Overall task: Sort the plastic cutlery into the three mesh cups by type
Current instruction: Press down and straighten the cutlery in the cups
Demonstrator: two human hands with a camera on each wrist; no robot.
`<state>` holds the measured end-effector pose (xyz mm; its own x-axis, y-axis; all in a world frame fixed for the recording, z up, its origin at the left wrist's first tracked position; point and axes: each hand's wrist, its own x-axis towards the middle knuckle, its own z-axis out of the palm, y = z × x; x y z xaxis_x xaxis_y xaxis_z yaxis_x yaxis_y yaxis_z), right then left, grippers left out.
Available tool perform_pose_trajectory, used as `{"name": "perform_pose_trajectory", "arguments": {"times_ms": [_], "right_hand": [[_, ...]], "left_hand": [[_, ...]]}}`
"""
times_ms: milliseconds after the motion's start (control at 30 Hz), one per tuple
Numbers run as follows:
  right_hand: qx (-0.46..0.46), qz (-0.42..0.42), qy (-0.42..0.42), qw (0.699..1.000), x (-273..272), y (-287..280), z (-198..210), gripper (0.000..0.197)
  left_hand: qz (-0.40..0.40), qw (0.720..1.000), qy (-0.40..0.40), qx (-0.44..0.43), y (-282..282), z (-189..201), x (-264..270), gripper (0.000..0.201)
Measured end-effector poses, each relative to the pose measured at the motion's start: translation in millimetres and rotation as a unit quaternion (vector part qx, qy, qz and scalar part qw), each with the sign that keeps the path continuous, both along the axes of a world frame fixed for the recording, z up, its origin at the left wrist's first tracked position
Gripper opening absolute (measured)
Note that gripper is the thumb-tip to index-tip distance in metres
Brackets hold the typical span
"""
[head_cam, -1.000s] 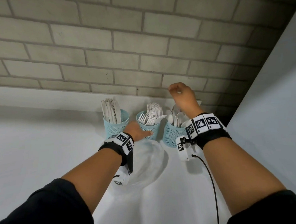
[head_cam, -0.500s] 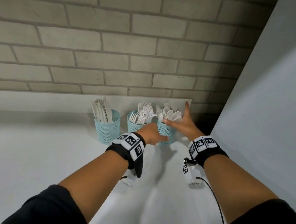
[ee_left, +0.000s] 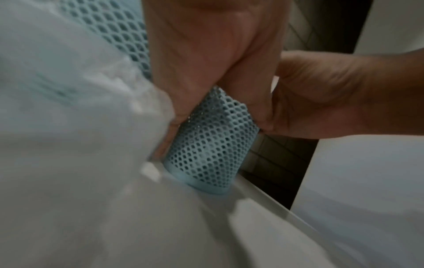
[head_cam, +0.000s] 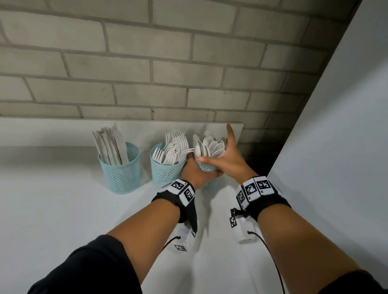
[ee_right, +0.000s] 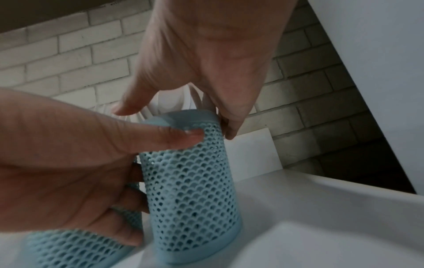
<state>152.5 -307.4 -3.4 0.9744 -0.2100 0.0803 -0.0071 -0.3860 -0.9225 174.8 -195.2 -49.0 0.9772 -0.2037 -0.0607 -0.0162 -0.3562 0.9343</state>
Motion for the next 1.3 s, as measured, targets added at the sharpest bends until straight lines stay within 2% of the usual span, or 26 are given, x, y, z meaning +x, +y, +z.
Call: {"name": "perform_pose_trajectory", "arguments": {"times_ms": [100, 233, 367, 433, 500, 633, 733, 900, 1000, 1167, 1233, 1300], "right_hand": [[-0.014, -0.011, -0.036, 0.999, -1, 4, 4, 0.129], [-0.119, -0.027, -0.074, 0.990, 4, 14, 9, 0.116], [-0.208, -0.040, -0.088, 0.973, 8, 22, 9, 0.058], [-0.170, -0.070, -0.112, 0.977, 11, 21, 7, 0.038], [-0.083, -0.094, -0.128, 0.984, 14, 15, 8, 0.031], [0.086, -0.095, -0.157, 0.979, 11, 5, 16, 0.034], [0.123, -0.093, -0.156, 0.976, 10, 2, 21, 0.045], [0.010, -0.056, -0.079, 0.995, 11, 9, 22, 0.072], [-0.049, 0.017, -0.052, 0.997, 9, 14, 24, 0.078], [-0.147, 0.140, 0.055, 0.978, 14, 8, 41, 0.076], [-0.190, 0.183, 0.096, 0.960, 15, 4, 44, 0.090], [-0.235, 0.176, 0.113, 0.949, 17, 1, 43, 0.103]], "left_hand": [[-0.017, 0.999, -0.034, 0.015, -4, -7, 5, 0.096], [-0.059, 0.995, -0.068, 0.043, -3, -3, 5, 0.077], [-0.046, 0.995, -0.083, 0.040, 1, -1, 9, 0.086], [-0.043, 0.995, -0.071, 0.047, 3, 1, 8, 0.090], [-0.058, 0.996, -0.056, 0.039, 3, 4, 6, 0.088], [-0.065, 0.997, -0.031, 0.039, 3, 4, 8, 0.089], [-0.065, 0.997, -0.018, 0.049, 3, 0, 10, 0.093], [-0.065, 0.995, -0.042, 0.060, 3, -2, 12, 0.091], [-0.080, 0.991, -0.081, 0.064, 3, 0, 10, 0.091], [-0.088, 0.989, -0.095, 0.073, 3, 0, 12, 0.087], [-0.078, 0.991, -0.079, 0.073, 3, -1, 11, 0.082], [-0.087, 0.992, -0.061, 0.075, 3, -3, 12, 0.075]]}}
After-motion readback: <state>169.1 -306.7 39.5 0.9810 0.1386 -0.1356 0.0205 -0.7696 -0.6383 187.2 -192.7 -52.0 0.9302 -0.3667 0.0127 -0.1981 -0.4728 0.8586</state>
